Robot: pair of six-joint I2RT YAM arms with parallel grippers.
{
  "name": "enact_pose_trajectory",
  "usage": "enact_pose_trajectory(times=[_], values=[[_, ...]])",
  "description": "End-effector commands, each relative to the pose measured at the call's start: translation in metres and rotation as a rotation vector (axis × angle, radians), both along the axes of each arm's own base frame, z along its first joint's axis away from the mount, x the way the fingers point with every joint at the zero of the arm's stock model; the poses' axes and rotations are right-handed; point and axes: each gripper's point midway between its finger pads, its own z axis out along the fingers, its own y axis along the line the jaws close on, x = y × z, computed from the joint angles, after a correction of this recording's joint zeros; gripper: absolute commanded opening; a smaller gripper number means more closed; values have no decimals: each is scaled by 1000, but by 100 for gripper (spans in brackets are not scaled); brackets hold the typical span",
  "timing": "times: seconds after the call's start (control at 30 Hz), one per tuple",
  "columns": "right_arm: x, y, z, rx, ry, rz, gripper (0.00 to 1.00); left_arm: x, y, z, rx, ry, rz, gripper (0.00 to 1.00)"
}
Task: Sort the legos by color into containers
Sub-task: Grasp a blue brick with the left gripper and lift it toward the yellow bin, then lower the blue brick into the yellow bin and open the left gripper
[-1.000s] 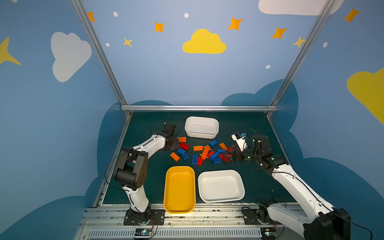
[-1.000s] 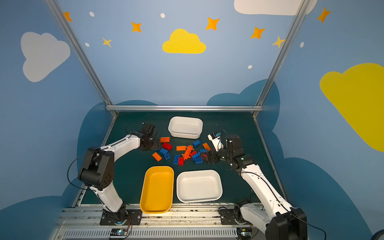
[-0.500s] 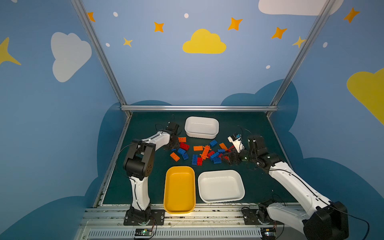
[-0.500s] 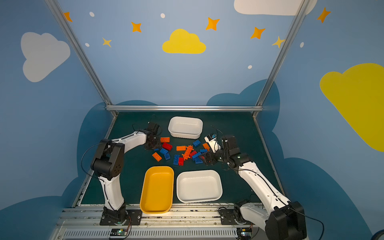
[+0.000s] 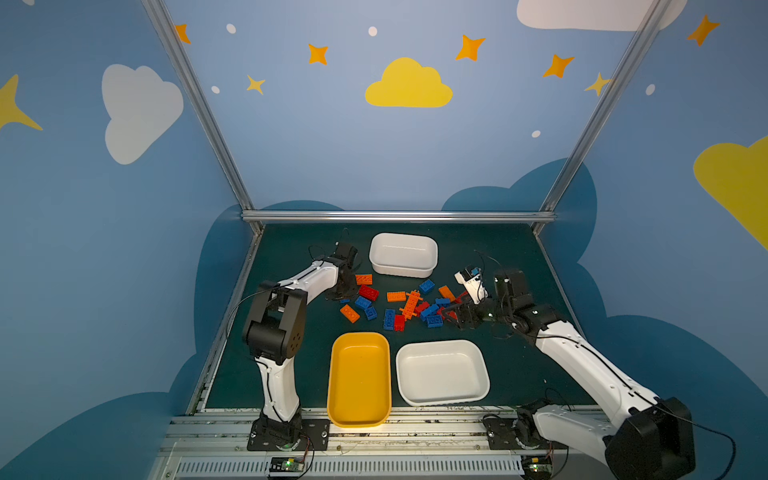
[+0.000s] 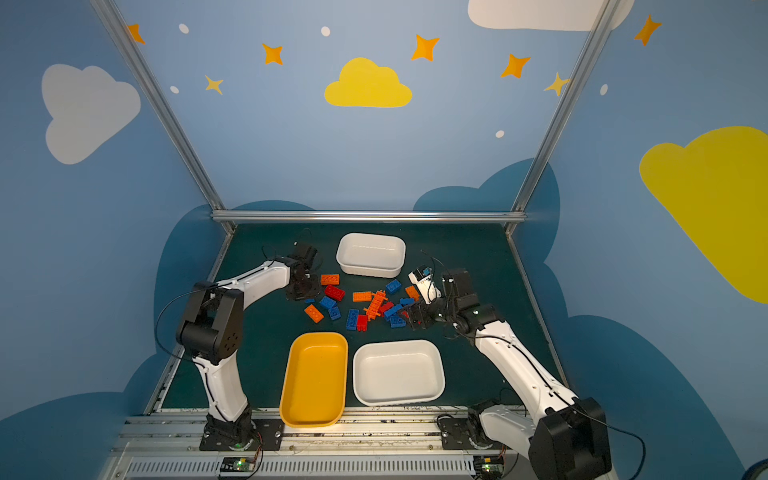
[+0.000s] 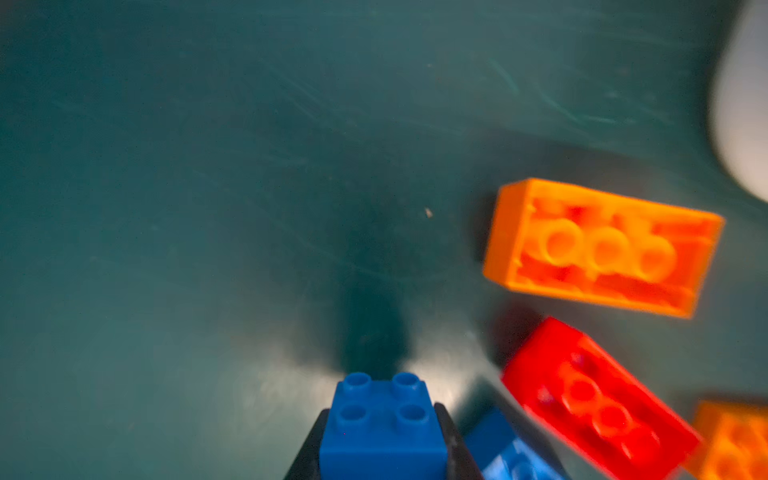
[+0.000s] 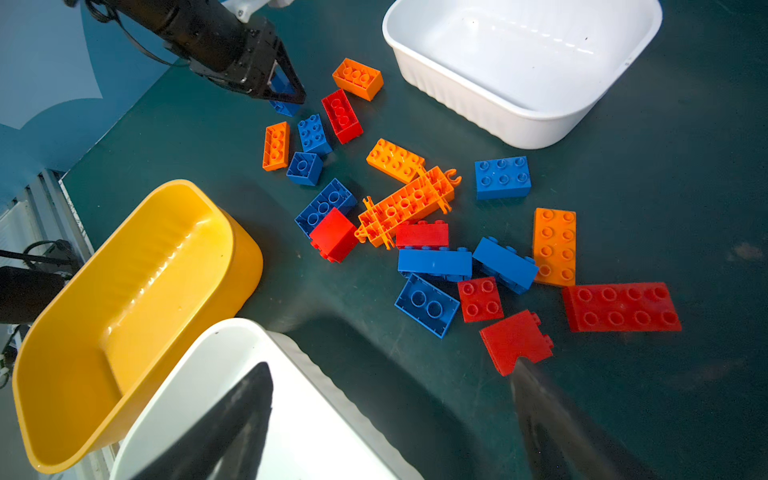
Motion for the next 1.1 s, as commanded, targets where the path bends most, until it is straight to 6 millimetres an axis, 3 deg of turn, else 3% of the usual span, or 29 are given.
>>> enact_pose_trajectory(times=[0.0,0.2,0.4,0.57,0.8,1.07], values=[[8,5,20,47,-47,-8,89,-19,-7,50,-14,-4,-77,23],[-6,18,37,133,-32,73,89,-71,-27,92,-49,27,-163,23],[-30,30,56,215,4,184,89,-140,-47,109,-124,79,-202,22],[-46,33,58,230,10,241,89,-194,-53,97,-108,158,-225,20],[-52,31,46,203,27,260,89,-239,-53,66,-72,255,-218,20],[-52,30,39,182,30,263,89,-238,-40,16,20,266,-169,27]])
